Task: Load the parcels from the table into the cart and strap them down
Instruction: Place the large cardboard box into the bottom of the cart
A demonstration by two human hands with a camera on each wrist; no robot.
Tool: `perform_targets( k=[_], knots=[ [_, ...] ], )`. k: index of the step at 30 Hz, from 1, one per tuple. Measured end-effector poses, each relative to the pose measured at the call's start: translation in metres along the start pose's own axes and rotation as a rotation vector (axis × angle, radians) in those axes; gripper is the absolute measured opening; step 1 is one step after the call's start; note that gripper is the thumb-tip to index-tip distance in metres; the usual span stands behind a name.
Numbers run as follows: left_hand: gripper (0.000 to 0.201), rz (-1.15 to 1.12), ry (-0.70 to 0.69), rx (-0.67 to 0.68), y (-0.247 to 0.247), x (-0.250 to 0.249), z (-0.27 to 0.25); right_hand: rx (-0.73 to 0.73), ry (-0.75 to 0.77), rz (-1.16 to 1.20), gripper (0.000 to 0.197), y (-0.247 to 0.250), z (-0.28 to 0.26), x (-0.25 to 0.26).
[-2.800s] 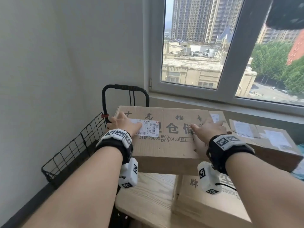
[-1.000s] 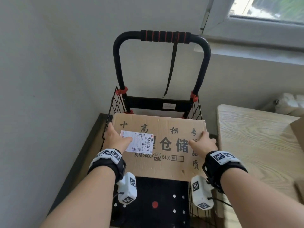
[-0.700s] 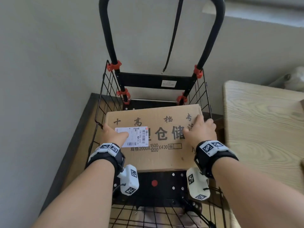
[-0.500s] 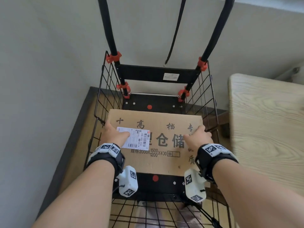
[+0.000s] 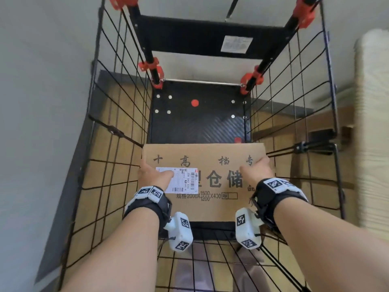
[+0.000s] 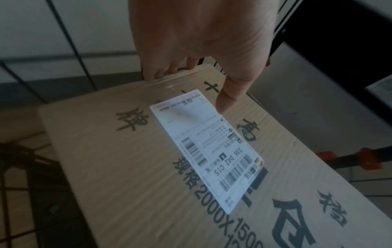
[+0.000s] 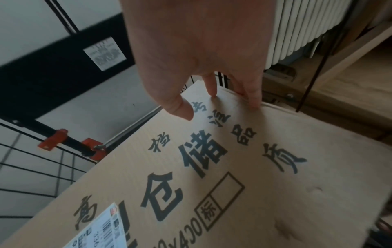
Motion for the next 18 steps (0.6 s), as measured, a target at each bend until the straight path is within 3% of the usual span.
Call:
perform_targets(
  k=[9, 13, 18],
  knots=[
    [0.103, 0.071, 0.057, 0.03, -0.061, 0.053, 0.045, 0.048, -0.048, 0.059, 0.06, -0.07, 0.039, -0.03],
    [0.1, 0.074, 0.089, 0.03, -0.076, 0.073, 0.057, 0.056, -0.066, 0.034, 0.062, -0.092, 0.047, -0.039],
    [0.104, 0.078, 0.112, -0.032, -0.085, 0.088, 0.06, 0.045, -0.077, 0.018, 0.063, -0.105, 0.056, -0.044]
  ],
)
Point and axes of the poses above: each hand's wrist, its own z-axis towards the middle knuckle, its own y-axis out of the back of the hand, x = y × z, the point moved 5 cm from there along z, towards the middle knuckle, and after that the axes turned 15 degrees about -x, right-handed, at the moved point
